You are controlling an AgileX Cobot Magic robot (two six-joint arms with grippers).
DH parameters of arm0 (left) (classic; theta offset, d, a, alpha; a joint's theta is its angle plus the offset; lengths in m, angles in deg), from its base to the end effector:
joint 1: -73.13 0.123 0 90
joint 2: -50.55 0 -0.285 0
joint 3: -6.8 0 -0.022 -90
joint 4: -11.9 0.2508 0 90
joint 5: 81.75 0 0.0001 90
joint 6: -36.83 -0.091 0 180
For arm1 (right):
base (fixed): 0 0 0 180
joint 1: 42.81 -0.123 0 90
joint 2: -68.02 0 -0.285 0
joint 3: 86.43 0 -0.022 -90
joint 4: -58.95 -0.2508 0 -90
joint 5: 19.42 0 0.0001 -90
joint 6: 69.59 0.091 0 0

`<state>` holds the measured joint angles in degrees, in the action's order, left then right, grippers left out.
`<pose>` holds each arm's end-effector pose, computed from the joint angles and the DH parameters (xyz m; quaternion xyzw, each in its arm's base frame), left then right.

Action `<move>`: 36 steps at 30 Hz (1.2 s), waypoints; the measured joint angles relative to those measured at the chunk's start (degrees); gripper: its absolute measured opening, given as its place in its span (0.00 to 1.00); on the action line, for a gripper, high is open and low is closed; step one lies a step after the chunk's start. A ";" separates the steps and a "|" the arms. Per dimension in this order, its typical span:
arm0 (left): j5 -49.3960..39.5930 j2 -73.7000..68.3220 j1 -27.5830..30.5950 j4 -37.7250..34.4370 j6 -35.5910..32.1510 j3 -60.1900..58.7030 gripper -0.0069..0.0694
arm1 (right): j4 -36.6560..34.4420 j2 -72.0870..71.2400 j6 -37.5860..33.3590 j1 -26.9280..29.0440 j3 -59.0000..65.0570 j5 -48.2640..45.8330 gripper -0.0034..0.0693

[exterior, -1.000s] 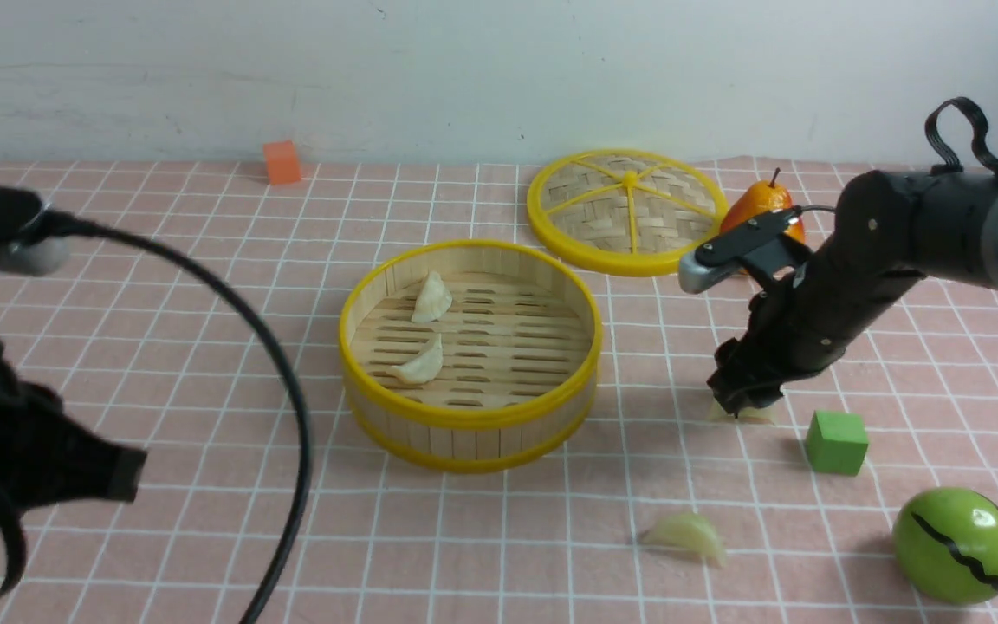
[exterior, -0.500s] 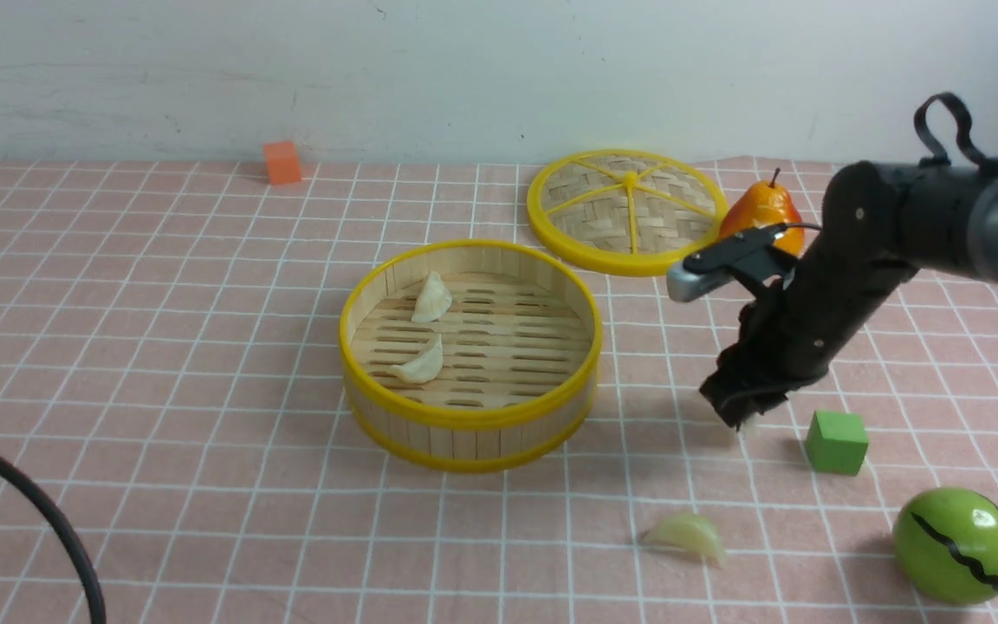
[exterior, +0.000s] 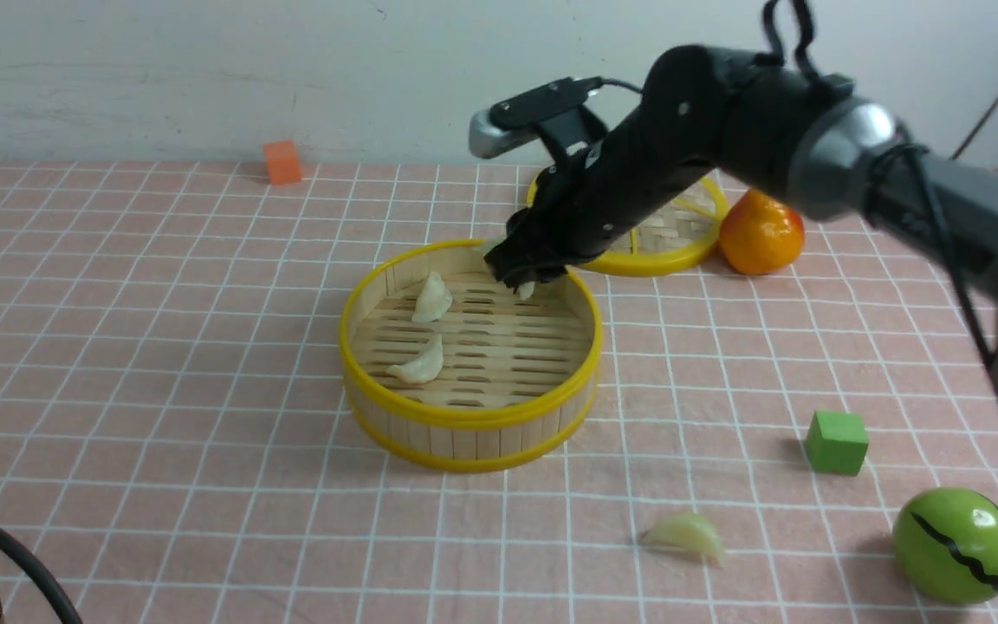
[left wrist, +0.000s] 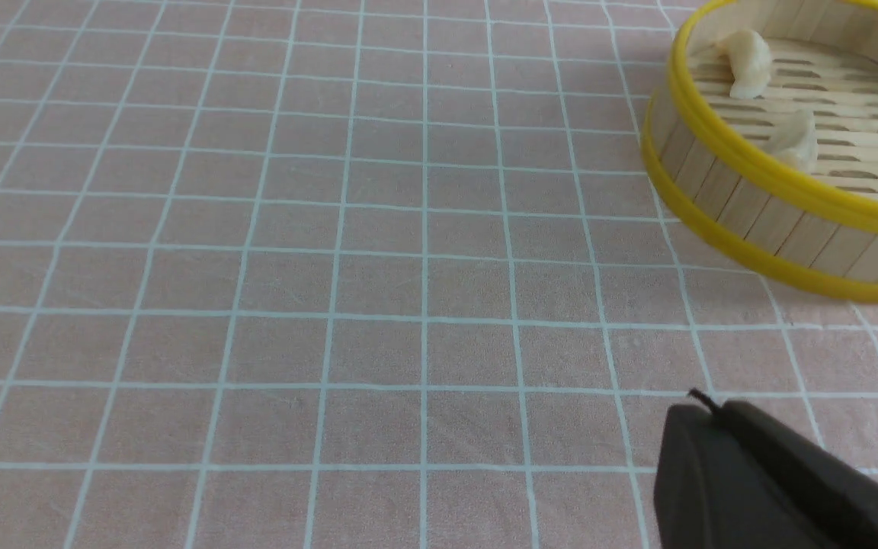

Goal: Put the dumplings into the steamer on the table with the pink tablecloth.
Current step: 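Place the dumpling in the bamboo steamer basket with the right gripper, then reach for and grasp a dumpling lying on the table beside the steamer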

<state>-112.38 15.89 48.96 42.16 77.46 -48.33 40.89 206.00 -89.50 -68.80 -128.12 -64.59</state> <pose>0.0960 -0.0174 0.2682 0.0076 0.8476 -0.0653 0.5266 0.4590 0.2461 0.2401 -0.3012 0.8849 0.1587 0.3180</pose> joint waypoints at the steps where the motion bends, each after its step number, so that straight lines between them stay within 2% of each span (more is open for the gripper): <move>1: 0.03 0.00 0.00 0.00 0.00 0.00 0.08 | 0.66 2.19 0.00 -0.05 -1.51 0.00 0.37; 3: 0.03 0.00 0.00 0.00 0.00 0.00 0.08 | 1.05 4.83 0.21 0.04 -3.30 -0.12 0.37; 5: -0.09 0.00 0.00 0.04 0.00 0.00 0.08 | 1.77 7.87 1.70 0.21 -5.15 -0.86 0.46; 6: -0.15 0.00 0.00 0.04 0.00 0.00 0.08 | 1.90 8.12 1.82 0.21 -5.26 -0.98 0.47; 8: -0.57 0.00 0.00 0.04 0.03 0.00 0.08 | 1.98 8.30 3.53 0.21 -6.08 -3.82 0.64; 10: -0.98 0.00 0.00 0.04 0.41 0.00 0.08 | 2.06 7.21 5.15 0.21 -7.65 -9.09 0.77; 12: -1.30 0.00 0.00 0.04 0.61 0.00 0.08 | 2.29 6.17 5.99 0.21 -8.63 -12.45 0.82; 13: -1.69 0.00 0.00 0.04 0.81 0.00 0.08 | 2.85 4.10 7.34 0.21 -9.83 -17.40 0.85; 15: -1.86 0.00 0.00 -0.01 0.94 0.00 0.08 | 3.86 -0.07 8.52 0.21 -10.59 -23.27 0.85; 18: -1.57 0.00 0.00 -0.08 1.01 0.00 0.08 | 4.30 -5.38 9.79 0.21 -7.76 -24.55 0.83; 22: -1.21 0.00 0.00 -0.13 1.05 0.00 0.09 | 4.64 -9.92 10.34 0.08 3.96 -24.60 0.81; 24: -0.96 0.00 0.00 -0.18 1.05 0.00 0.09 | 5.88 -12.83 9.85 -0.58 15.55 -24.60 0.81; 27: -0.17 0.00 0.00 -0.13 1.05 0.00 0.09 | 9.41 -17.60 7.78 -1.51 30.81 -18.64 0.81; 30: 0.36 0.00 0.00 0.06 1.05 0.00 0.09 | 11.12 -19.40 5.76 -1.50 36.46 -13.51 0.79; 33: 0.61 0.00 0.00 0.23 1.05 0.00 0.09 | 11.58 -18.85 1.99 -1.45 42.42 -7.65 0.72; 36: 0.74 0.00 0.00 0.62 1.05 0.00 0.10 | 12.14 -17.21 1.07 -1.50 43.46 -7.42 0.59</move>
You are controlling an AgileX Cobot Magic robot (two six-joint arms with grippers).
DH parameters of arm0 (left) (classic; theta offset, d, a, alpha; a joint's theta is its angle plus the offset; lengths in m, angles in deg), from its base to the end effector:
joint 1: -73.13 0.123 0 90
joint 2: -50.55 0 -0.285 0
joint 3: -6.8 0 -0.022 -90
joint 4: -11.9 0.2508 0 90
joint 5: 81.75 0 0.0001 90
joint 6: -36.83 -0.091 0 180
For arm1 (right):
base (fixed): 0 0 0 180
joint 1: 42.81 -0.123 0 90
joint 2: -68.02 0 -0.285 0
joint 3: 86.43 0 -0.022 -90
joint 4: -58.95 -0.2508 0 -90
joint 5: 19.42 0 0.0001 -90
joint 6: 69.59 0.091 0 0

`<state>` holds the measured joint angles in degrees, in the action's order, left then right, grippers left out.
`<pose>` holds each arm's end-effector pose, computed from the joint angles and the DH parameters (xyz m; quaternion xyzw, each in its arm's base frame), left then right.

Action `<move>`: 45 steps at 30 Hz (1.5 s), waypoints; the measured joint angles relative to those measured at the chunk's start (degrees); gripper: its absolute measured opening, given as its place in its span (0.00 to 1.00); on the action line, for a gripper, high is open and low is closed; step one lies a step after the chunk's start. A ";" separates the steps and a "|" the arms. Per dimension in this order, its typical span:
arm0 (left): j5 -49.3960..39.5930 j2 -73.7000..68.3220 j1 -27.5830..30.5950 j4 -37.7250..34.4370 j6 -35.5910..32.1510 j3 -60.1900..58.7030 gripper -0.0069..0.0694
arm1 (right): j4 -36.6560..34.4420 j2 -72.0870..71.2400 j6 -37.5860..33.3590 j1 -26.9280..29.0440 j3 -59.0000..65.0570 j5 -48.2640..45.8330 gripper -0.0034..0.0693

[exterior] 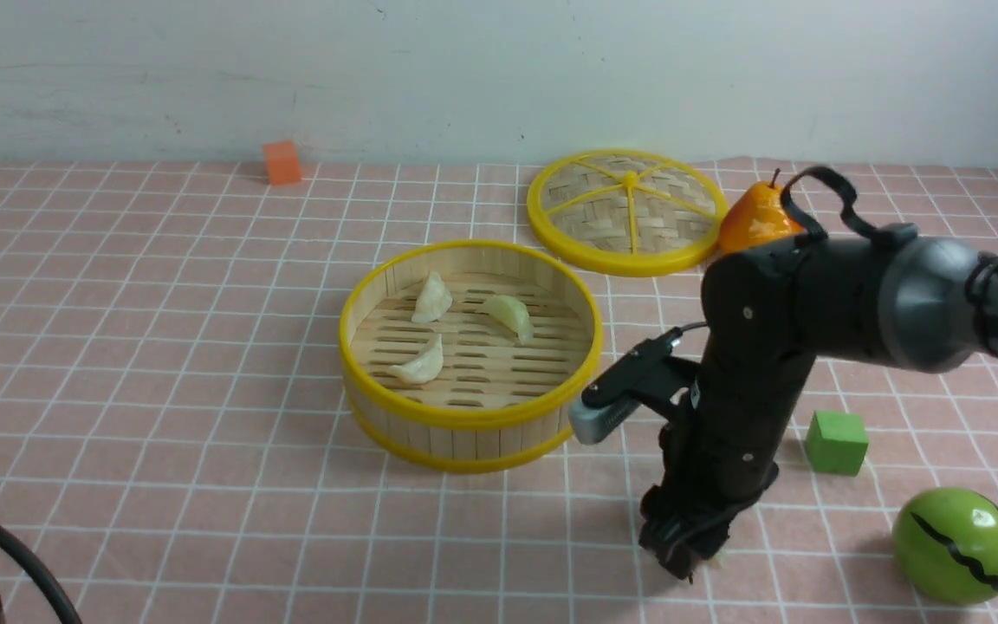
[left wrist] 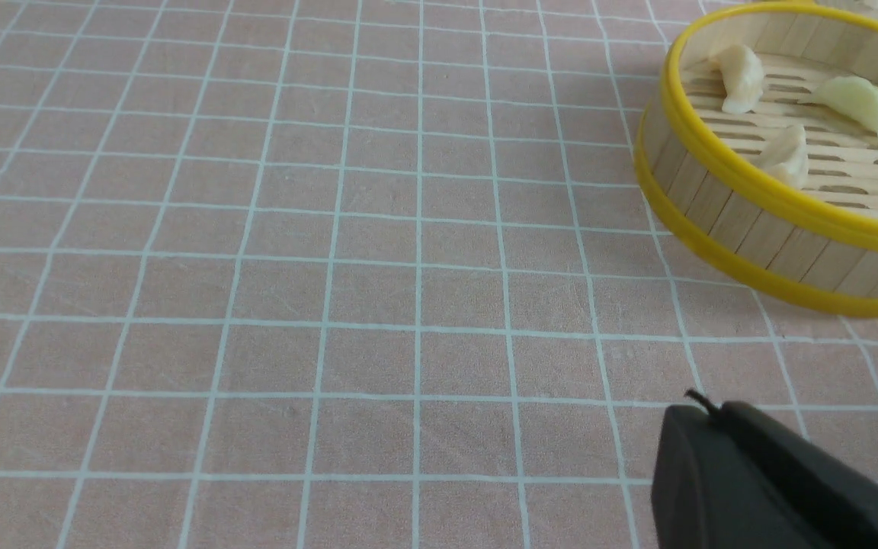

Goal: Put the dumplings into the steamer on the table with the pink tablecloth.

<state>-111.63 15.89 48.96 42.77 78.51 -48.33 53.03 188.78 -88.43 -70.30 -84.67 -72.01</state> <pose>0.0965 -0.0178 0.2693 0.0045 0.8439 -0.0697 0.5319 0.3309 0.1806 0.1613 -0.3653 0.9290 0.0454 0.0393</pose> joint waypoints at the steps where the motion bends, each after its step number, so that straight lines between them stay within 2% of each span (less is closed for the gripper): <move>1: 0.00 0.00 0.00 0.08 0.00 0.00 0.10 | 0.17 -0.01 0.00 0.00 0.00 0.06 0.56; 2: 0.00 0.00 0.00 0.35 0.00 0.00 0.10 | 0.76 0.06 0.00 0.05 -0.07 0.34 0.43; 3: 0.00 0.00 0.00 0.40 0.00 0.00 0.10 | 0.81 0.13 0.00 0.04 -0.33 0.19 0.37; 4: 0.00 0.00 0.00 0.42 0.00 0.00 0.10 | 0.96 0.18 0.00 0.04 -0.75 -0.35 0.36; 8: 0.00 0.00 0.00 0.47 0.00 0.00 0.10 | 0.76 0.28 0.00 -0.32 -6.12 -5.74 0.37; 12: 0.26 0.00 0.00 0.47 0.00 -0.04 0.10 | -0.65 -0.50 -1.38 -1.99 -18.02 -8.40 0.37; 15: 0.53 0.00 0.00 0.51 0.00 -0.04 0.10 | -1.85 -0.13 -3.32 -2.90 -23.40 -6.19 0.37; 21: 0.69 0.00 0.00 0.51 0.00 -0.04 0.11 | -2.61 8.14 -6.50 -3.31 -31.44 5.18 0.37; 25: 0.69 0.00 0.00 0.59 0.00 -0.04 0.11 | -2.28 13.91 -6.68 -3.31 -33.25 6.00 0.37; 27: 0.64 0.00 0.00 0.66 0.00 -0.04 0.12 | -2.28 15.38 -6.68 -3.31 -33.48 6.17 0.42; 31: 0.53 0.00 0.00 0.66 0.00 -0.04 0.12 | -2.10 15.48 -6.40 -3.31 -34.01 5.44 0.68; 33: 0.39 0.00 0.00 0.66 0.00 -0.04 0.12 | -1.59 14.71 -5.08 -3.31 -34.63 4.08 0.76; 35: 0.28 0.00 0.00 0.66 0.00 -0.04 0.13 | -0.70 12.73 -1.90 -3.31 -36.03 0.52 0.82; 37: 0.17 0.00 0.00 0.66 0.00 -0.04 0.13 | 0.36 9.36 1.36 -3.31 -37.86 -3.66 0.82; 40: 0.17 0.00 0.00 0.66 0.00 -0.04 0.13 | 1.75 3.50 5.01 -3.34 -39.84 -7.09 0.77; 42: 0.16 0.00 0.00 0.66 0.00 -0.04 0.13 | 2.47 -4.35 7.86 -3.34 -40.62 -8.13 0.65; 43: 0.16 0.00 0.00 0.66 0.00 -0.04 0.13 | 2.47 -4.97 8.04 -3.34 -40.63 -8.21 0.63; 44: 0.16 0.00 0.00 0.66 0.00 -0.04 0.13 | 2.53 -9.90 9.28 -3.34 -40.81 -8.56 0.50; 45: 0.10 0.00 0.00 0.66 0.00 -0.04 0.13 | 2.68 -12.89 9.88 -3.34 -40.86 -8.74 0.43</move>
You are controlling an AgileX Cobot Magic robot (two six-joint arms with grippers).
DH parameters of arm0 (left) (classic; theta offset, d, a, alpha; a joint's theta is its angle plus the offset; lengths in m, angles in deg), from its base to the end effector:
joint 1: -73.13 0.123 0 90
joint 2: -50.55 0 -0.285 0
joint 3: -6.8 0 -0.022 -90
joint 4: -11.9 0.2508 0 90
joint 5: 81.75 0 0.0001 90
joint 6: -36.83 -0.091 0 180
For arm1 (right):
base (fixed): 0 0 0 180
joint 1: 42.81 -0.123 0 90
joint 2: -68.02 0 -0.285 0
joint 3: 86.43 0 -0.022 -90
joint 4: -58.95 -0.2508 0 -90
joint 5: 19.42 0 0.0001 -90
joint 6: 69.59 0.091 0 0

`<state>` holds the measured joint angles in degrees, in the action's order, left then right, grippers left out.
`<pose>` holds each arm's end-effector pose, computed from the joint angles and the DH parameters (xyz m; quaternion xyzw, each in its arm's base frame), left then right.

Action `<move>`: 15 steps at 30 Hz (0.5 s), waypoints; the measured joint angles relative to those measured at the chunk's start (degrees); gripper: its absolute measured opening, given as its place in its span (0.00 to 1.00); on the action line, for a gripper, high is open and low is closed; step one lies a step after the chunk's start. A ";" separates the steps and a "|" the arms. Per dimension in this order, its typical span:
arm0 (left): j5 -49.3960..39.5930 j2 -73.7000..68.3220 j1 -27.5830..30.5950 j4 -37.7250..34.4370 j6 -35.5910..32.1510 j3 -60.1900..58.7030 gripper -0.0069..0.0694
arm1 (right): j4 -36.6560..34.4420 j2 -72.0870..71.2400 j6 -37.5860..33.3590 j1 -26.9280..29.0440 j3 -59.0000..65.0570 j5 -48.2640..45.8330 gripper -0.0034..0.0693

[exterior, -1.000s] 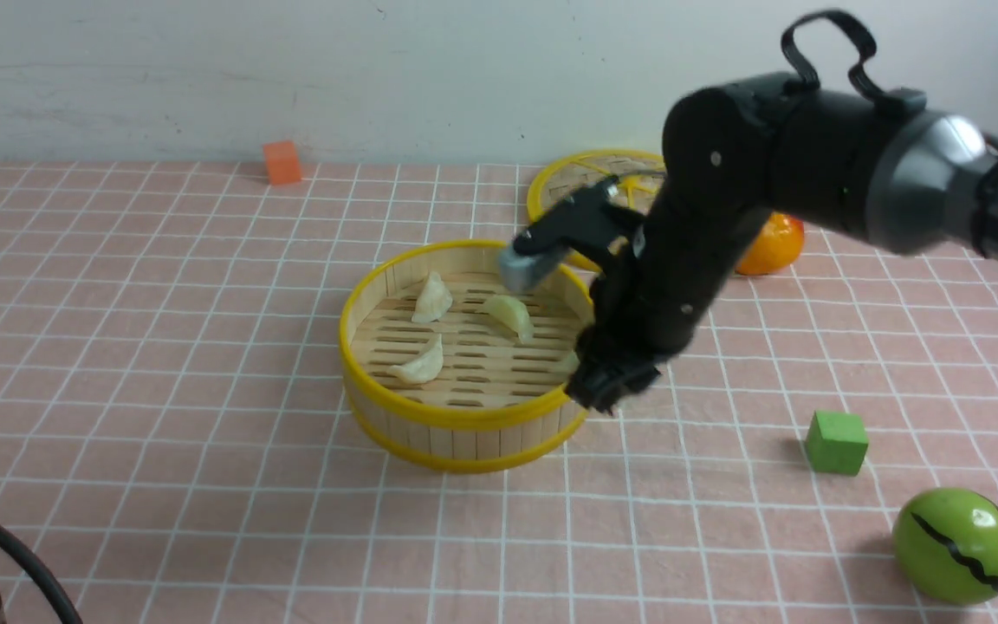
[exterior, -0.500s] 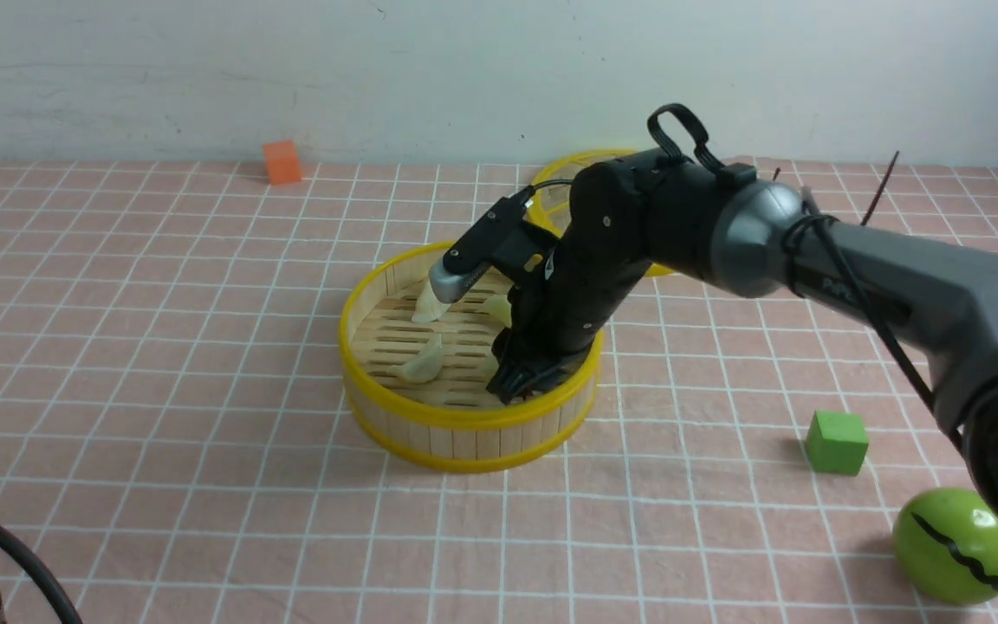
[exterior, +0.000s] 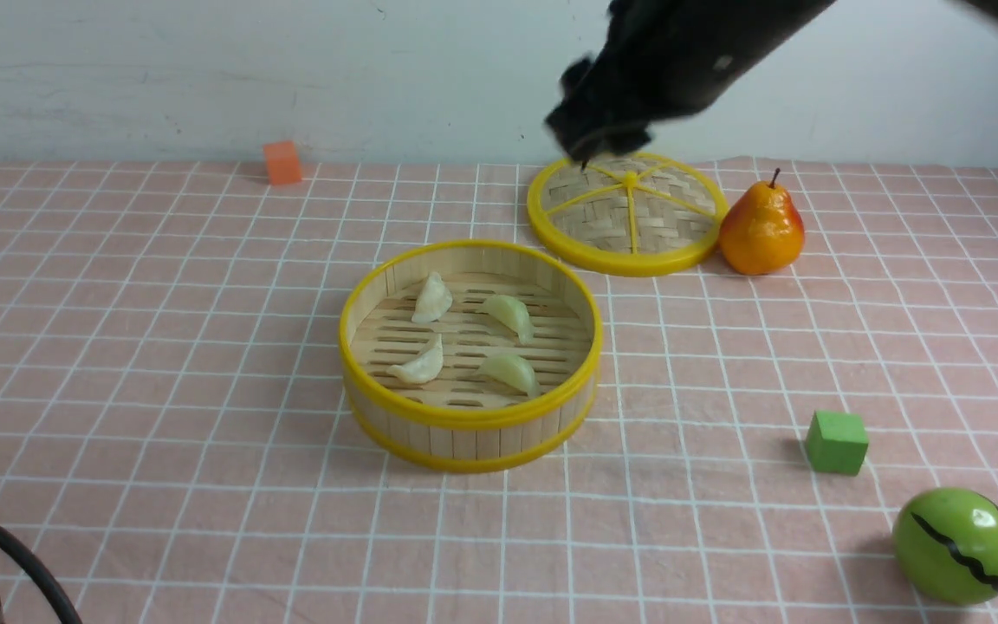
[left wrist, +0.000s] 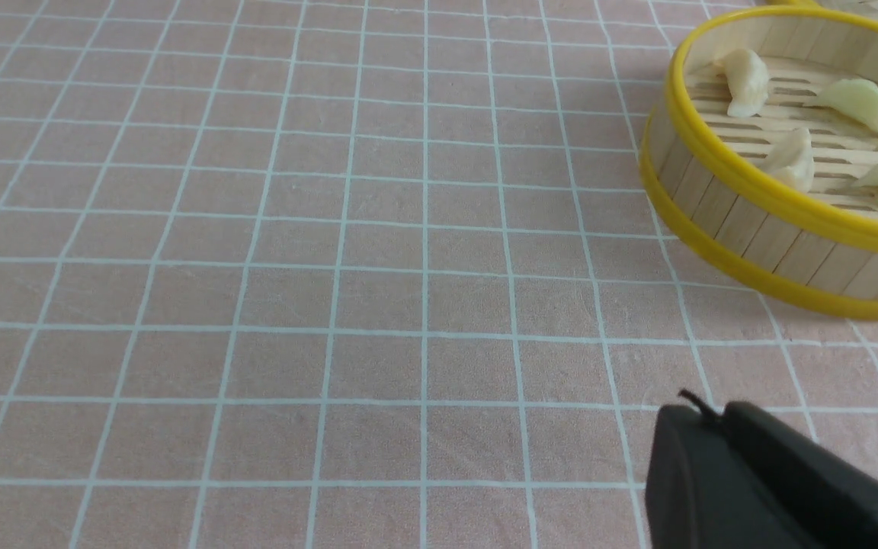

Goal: Put the dumplings into the steamer on the table with the pink tablecloth.

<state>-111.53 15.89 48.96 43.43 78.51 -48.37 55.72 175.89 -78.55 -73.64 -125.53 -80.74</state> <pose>0.0967 -0.0174 0.2695 0.0078 0.8428 -0.0656 0.5341 0.3264 0.2000 0.4470 -0.3067 0.8528 0.1076 0.4087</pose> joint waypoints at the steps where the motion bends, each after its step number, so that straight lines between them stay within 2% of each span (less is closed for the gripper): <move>1: 0.00 0.00 0.00 0.00 0.00 0.00 0.14 | 0.08 -2.32 0.49 0.00 -0.07 -0.28 0.38; 2: 0.00 0.00 0.00 0.00 0.00 0.00 0.14 | 0.70 -5.55 1.53 0.00 -0.13 -0.84 0.27; 3: 0.00 0.00 0.00 0.00 0.00 0.00 0.14 | 0.78 -6.59 1.66 0.00 -0.13 -1.09 0.25; 4: 0.00 0.00 0.00 0.00 0.00 0.00 0.14 | 1.39 -10.03 2.33 0.00 -0.16 -2.17 0.14; 7: 0.00 0.00 0.00 0.00 0.00 0.00 0.14 | 2.49 -17.73 2.65 0.00 3.50 -3.22 0.03; 10: 0.00 0.00 0.00 0.00 0.00 0.00 0.14 | 3.23 -25.67 3.15 0.00 12.16 -1.92 0.02; 13: 0.00 0.00 0.00 0.00 0.00 0.00 0.14 | 4.57 -34.17 4.42 0.00 23.87 2.46 0.03; 14: 0.00 0.00 0.00 0.00 0.00 0.00 0.14 | 5.13 -40.22 5.23 0.00 33.06 6.95 0.03; 15: 0.00 0.00 0.00 0.00 0.00 0.00 0.14 | 5.24 -40.98 5.39 0.00 34.26 7.54 0.03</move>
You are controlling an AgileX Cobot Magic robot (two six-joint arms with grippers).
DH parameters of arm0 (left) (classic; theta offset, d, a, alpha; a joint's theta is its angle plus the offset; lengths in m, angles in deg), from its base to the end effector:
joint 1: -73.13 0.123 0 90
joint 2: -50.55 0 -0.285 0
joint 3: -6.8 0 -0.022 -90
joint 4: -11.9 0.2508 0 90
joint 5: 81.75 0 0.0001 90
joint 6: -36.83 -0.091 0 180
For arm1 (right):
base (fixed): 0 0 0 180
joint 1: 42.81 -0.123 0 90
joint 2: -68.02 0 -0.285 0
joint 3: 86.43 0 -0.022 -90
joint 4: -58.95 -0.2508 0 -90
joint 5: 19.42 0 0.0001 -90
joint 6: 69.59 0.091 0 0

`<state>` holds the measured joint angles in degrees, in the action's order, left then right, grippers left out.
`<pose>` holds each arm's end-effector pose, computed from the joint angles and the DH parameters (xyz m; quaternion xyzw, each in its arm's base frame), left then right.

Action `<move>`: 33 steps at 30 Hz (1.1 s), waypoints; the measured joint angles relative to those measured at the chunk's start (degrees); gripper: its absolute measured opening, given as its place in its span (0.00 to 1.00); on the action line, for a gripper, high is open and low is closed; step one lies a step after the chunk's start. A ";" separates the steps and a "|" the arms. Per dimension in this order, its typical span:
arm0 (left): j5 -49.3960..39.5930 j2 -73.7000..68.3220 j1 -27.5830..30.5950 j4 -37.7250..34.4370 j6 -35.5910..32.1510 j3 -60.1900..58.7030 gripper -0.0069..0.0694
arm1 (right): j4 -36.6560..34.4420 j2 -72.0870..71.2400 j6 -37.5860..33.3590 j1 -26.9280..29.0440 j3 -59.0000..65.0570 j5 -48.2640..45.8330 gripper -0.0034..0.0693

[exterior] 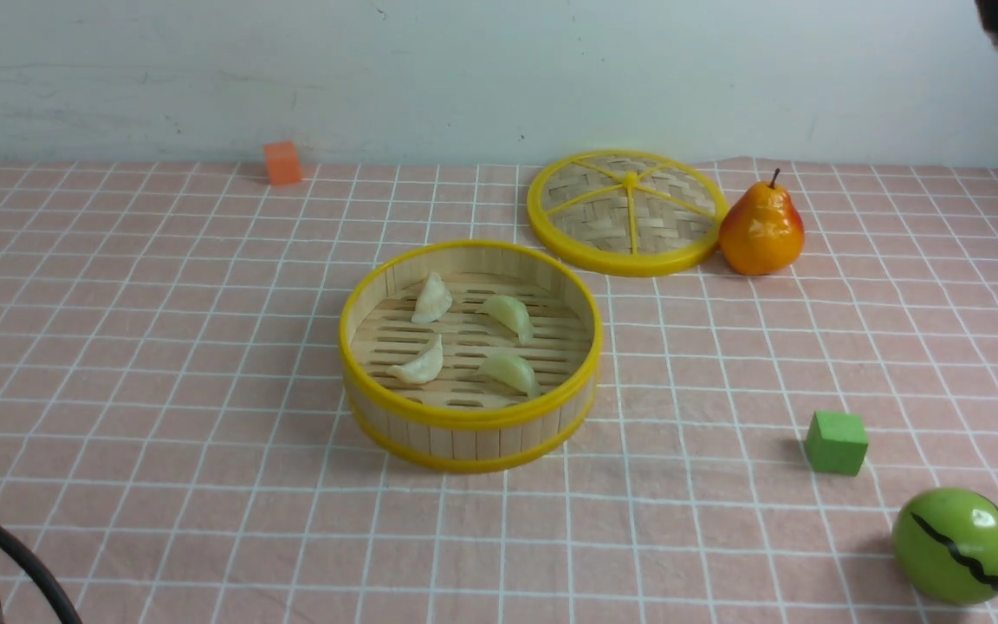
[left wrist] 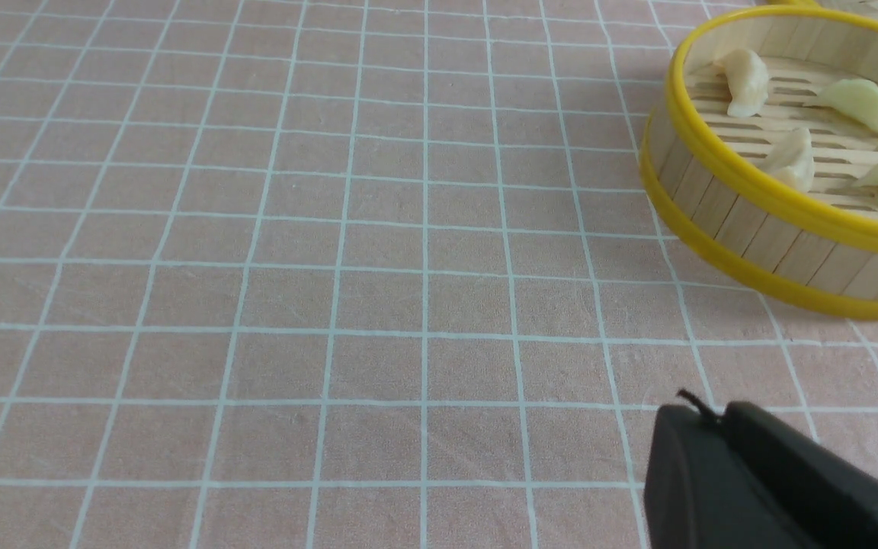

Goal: Put the dumplings into the steamer on the table with the pink tablecloth.

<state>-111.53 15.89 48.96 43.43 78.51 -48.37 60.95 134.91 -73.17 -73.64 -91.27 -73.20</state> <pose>0.0967 -0.0174 0.2695 0.0078 0.8428 -0.0656 0.5341 0.1569 0.0907 0.4824 -0.2518 0.8089 0.1082 0.5203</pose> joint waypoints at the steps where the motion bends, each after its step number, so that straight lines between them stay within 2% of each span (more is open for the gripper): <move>1: 0.00 0.00 0.00 0.00 0.00 0.00 0.14 | 0.15 -6.75 0.33 0.00 10.95 6.01 0.03; 2: 0.00 0.00 0.00 0.00 0.00 0.00 0.14 | 0.15 -6.75 0.39 0.00 10.95 6.01 0.03; 4: 0.00 0.00 0.00 0.00 0.00 0.00 0.14 | 0.15 -16.70 1.07 0.00 29.35 17.74 0.03; 7: 0.00 0.00 0.00 0.00 0.00 0.00 0.14 | 0.29 -23.16 2.28 0.00 45.13 29.37 0.03; 8: 0.00 0.00 0.00 0.00 0.00 0.00 0.14 | 0.29 -23.50 2.50 0.00 46.15 30.18 0.03; 10: 0.00 0.00 0.00 0.00 0.00 0.00 0.15 | 0.29 -26.87 3.03 0.00 57.99 40.05 0.04; 11: 0.00 0.00 0.00 0.00 0.00 0.00 0.15 | 0.29 -27.07 3.03 0.00 58.79 40.76 0.04; 13: 0.00 0.00 0.00 0.00 0.00 0.00 0.16 | 0.29 -28.77 3.57 0.00 67.38 50.04 0.04; 18: -0.01 0.00 0.00 0.00 0.00 0.00 0.16 | 0.29 -29.38 3.57 0.00 77.94 62.19 0.04; 22: -0.01 0.00 0.00 0.00 0.00 0.00 0.17 | 0.49 -29.38 3.57 0.00 82.55 63.60 0.05; 29: -0.06 0.00 0.00 0.00 0.00 0.00 0.18 | 0.68 -32.12 3.57 0.54 83.41 50.83 0.05; 33: -0.12 0.00 0.00 0.00 0.00 0.00 0.18 | 2.02 -40.69 3.57 7.03 83.43 40.37 0.06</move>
<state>-111.65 15.89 48.96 43.43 78.51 -48.37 62.97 94.22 -69.59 -66.61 -7.84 -32.83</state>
